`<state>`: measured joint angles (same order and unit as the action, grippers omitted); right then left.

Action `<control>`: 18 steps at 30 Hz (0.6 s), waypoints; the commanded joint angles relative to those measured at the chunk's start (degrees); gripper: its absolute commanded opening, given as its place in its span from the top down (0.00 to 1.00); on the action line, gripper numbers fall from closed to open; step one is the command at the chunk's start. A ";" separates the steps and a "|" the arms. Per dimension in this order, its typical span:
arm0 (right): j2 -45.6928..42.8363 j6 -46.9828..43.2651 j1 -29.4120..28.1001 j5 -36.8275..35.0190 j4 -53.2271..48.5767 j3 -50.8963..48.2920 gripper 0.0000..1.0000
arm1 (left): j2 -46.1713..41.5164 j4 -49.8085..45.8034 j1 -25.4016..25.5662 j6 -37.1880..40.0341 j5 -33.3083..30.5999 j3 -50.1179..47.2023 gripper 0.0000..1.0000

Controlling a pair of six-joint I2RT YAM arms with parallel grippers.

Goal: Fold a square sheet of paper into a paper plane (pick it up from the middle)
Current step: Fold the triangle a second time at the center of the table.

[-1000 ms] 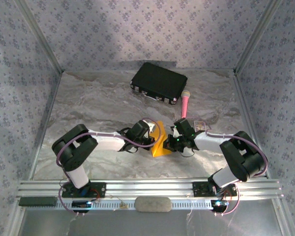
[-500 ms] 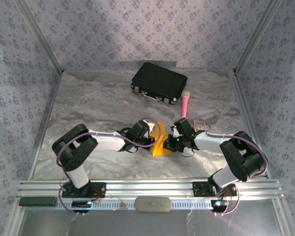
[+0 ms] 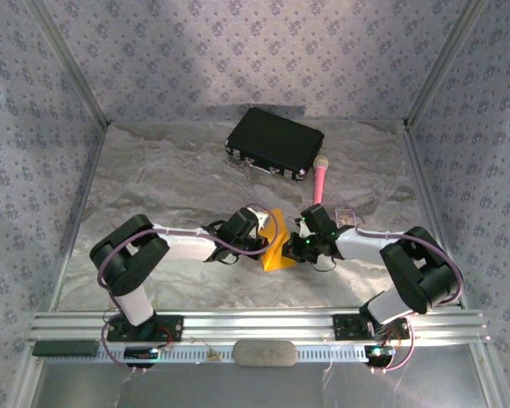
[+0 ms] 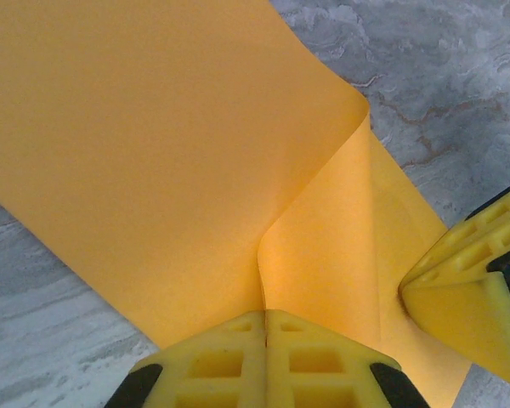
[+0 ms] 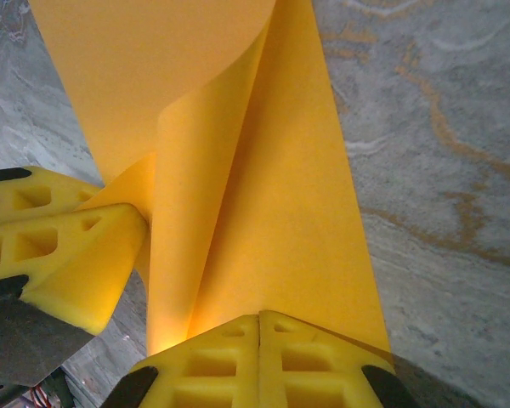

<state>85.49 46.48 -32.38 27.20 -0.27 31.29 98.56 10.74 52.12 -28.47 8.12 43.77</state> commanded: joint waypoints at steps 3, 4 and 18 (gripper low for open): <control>-0.06 -0.84 0.42 -2.06 -3.86 -0.13 0.95 | 0.40 0.85 -0.21 1.49 0.21 0.14 0.97; -0.04 -0.85 0.47 -2.02 -3.77 -0.14 0.95 | 0.42 0.86 -0.21 1.49 0.32 0.20 0.97; -0.10 -0.86 0.52 -1.80 -3.37 -0.44 0.96 | 0.42 1.39 -0.22 2.63 -0.29 0.44 0.97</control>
<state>85.49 46.48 -32.34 27.20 -0.25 31.29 98.59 10.76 52.12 -27.27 8.12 43.77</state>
